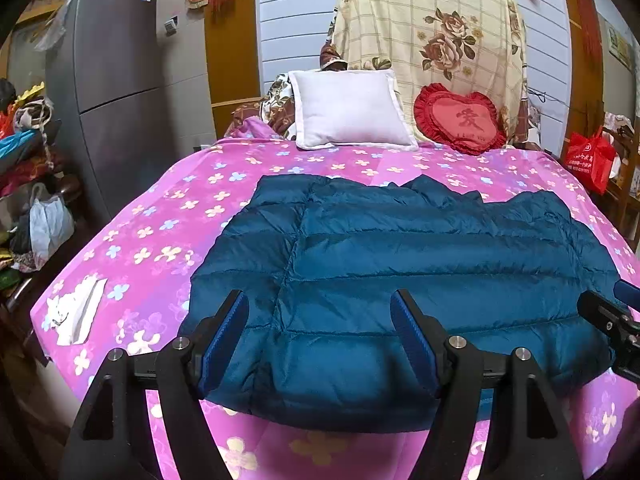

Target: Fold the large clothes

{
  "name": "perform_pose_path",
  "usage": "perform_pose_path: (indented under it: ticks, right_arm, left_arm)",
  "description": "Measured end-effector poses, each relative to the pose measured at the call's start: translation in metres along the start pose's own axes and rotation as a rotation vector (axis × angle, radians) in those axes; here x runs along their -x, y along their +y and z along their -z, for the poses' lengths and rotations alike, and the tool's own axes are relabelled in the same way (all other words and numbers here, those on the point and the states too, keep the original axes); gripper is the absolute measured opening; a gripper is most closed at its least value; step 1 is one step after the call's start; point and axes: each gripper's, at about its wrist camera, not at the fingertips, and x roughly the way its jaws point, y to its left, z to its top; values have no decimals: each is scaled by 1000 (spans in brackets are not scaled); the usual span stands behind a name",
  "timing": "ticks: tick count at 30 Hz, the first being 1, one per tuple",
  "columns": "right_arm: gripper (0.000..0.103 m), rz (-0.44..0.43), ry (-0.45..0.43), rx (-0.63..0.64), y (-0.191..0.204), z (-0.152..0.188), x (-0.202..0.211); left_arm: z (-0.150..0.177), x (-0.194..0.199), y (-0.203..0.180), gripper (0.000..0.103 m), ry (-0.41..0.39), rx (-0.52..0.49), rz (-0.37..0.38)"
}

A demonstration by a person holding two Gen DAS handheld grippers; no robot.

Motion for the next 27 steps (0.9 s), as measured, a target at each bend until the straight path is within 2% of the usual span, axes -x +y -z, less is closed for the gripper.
perform_pose_path:
  ticks: [7, 15, 27]
  right_arm:
    - [99, 15, -27, 29, 7, 2, 9]
    - [99, 27, -20, 67, 13, 1, 12]
    - [99, 39, -18, 55, 9, 3, 5]
  left_arm:
    - [1, 0, -1, 56, 3, -3, 1]
    - [1, -2, -4, 56, 23, 13, 12]
    - [0, -8, -8, 56, 27, 5, 4]
